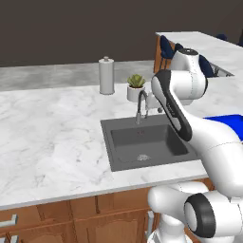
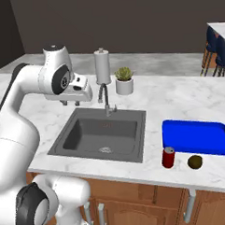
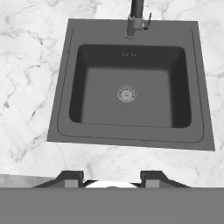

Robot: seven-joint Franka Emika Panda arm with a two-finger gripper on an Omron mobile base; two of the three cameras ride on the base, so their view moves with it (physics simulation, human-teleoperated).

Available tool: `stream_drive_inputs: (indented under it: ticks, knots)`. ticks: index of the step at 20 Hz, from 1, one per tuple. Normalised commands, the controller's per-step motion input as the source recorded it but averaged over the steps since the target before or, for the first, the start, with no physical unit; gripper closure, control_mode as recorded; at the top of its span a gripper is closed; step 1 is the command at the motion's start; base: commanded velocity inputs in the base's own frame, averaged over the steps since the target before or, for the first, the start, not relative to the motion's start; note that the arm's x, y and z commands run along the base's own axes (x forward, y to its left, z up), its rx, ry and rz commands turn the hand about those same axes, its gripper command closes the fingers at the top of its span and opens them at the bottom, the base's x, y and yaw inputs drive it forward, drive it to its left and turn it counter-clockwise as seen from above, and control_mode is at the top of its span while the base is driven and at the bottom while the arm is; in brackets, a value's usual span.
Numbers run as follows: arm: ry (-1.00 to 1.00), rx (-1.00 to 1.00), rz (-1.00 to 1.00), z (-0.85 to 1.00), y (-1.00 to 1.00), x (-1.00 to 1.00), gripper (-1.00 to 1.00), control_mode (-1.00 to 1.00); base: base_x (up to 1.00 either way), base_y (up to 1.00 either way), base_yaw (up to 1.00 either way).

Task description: Pick up all produce items and place them in the sink. Turn on the sink faucet to wash them. Then turn the sink off and put them in the tray.

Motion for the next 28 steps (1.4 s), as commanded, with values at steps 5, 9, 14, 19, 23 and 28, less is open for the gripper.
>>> stream_drive_inputs:
  ticks: [5,9,14,19,23,28]
  knots:
    - [0.00,0.00,0.00,0.00,-0.01,0.00,-1.00,1.00,-0.03,-0.34,0.00]
    - [0.00,0.00,0.00,0.00,0.00,0.00,-1.00,1.00,-0.02,-0.61,0.00]
    - [0.00,0.00,0.00,0.00,0.00,0.00,-1.00,1.00,0.00,-0.55,0.00]
    - [0.00,0.00,0.00,0.00,0.00,0.00,-1.00,1.00,0.22,-0.47,0.00]
    - [0.00,0.00,0.00,0.00,0.00,0.00,-1.00,1.00,0.44,-0.47,0.00]
    - [0.00,0.00,0.00,0.00,0.00,0.00,-1.00,1.00,0.59,-0.33,0.00]
